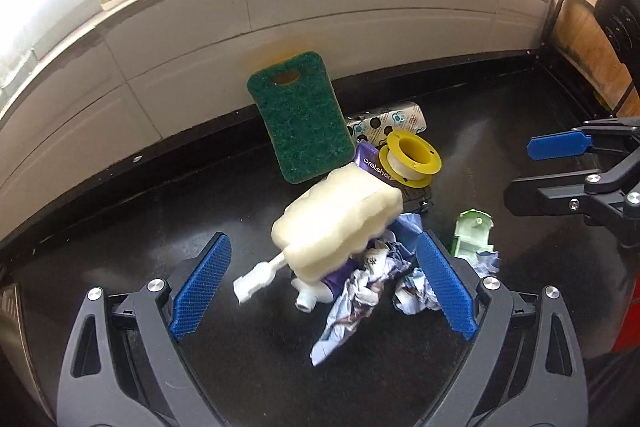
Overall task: Collect trash
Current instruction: 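Grasp the white foam piece with the left tool while the right tool grasps the yellow tape roll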
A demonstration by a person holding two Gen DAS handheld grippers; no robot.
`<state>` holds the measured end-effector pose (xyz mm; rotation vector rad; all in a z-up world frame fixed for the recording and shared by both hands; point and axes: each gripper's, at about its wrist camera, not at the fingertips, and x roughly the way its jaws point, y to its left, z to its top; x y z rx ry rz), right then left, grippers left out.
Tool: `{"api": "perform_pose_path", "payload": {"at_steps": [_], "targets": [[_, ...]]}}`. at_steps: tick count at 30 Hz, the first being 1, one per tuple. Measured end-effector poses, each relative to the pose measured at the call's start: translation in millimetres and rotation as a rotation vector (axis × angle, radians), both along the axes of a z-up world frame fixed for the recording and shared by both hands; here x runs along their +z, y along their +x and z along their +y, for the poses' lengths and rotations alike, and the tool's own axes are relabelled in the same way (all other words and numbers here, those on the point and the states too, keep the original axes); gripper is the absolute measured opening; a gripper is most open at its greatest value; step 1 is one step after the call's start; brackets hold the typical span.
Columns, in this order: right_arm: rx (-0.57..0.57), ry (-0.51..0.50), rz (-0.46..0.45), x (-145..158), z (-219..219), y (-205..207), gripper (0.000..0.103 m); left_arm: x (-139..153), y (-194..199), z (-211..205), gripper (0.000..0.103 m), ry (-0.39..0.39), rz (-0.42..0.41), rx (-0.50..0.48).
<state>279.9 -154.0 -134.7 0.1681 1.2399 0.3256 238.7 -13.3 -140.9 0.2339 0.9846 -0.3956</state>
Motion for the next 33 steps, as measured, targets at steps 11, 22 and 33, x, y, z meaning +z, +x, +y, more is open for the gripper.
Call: {"api": "perform_pose_path", "payload": {"at_steps": [11, 22, 33], "targets": [[0.008, -0.015, 0.117, -63.8, 3.9, 66.8, 0.080, -40.6, 36.2, -2.4, 0.090, -0.052, 0.072, -0.022], [0.038, -0.038, 0.064, -56.5, 12.6, 65.7, 0.055, -36.0, 32.7, -5.0, 0.047, -0.101, 0.127, 0.002], [0.027, -0.053, -0.059, 10.5, 0.7, 6.5, 0.055, 27.6, -22.9, 15.3, 0.045, -0.075, 0.045, 0.166]]}}
